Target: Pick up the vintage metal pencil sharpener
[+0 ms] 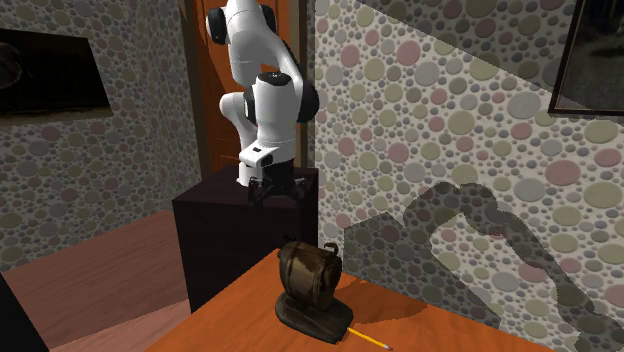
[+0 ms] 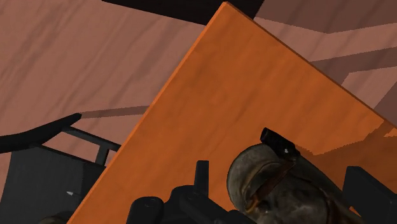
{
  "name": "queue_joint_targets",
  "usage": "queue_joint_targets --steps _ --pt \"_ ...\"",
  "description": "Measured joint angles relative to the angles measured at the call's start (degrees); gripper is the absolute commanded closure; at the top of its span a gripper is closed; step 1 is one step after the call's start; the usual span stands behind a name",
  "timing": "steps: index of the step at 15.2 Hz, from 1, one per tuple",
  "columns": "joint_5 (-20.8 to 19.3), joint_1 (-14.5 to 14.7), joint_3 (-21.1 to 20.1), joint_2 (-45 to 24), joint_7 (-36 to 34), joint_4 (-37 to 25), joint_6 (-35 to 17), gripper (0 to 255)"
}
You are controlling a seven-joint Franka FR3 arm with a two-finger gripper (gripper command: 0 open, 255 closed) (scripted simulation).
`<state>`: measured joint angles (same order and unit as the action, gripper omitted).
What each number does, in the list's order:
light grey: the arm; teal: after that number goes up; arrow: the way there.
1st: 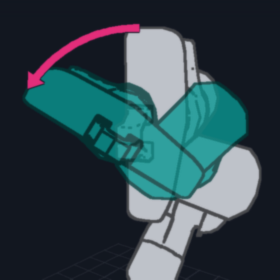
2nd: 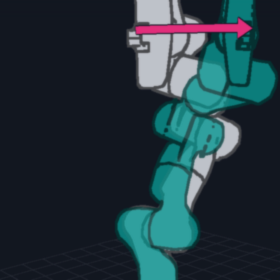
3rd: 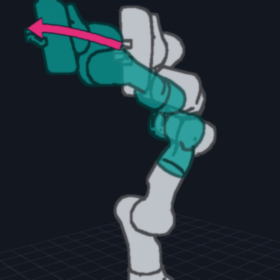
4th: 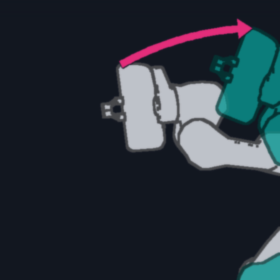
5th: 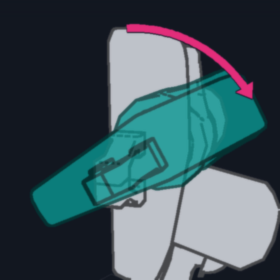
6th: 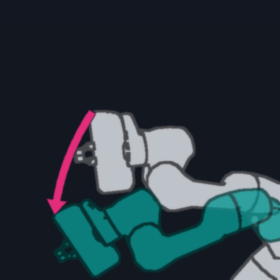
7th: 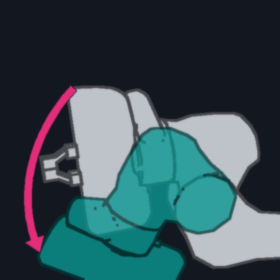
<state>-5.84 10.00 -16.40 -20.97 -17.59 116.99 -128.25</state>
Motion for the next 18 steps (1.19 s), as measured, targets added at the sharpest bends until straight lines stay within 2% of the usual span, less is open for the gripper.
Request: queue_joint_targets --steps 4,12,13,18 --pt "-1.45 2.23 0.08 -7.91 -1.28 -5.69 -0.42 0" --pt "-2.83 3.28 0.97 -13.07 -2.09 -6.85 -4.02 0" --pt "-2.89 3.27 1.03 -13.27 -2.07 -6.88 -4.19 255" --pt "-2.94 3.29 1.03 -13.4 -2.03 -6.85 -4.4 255"
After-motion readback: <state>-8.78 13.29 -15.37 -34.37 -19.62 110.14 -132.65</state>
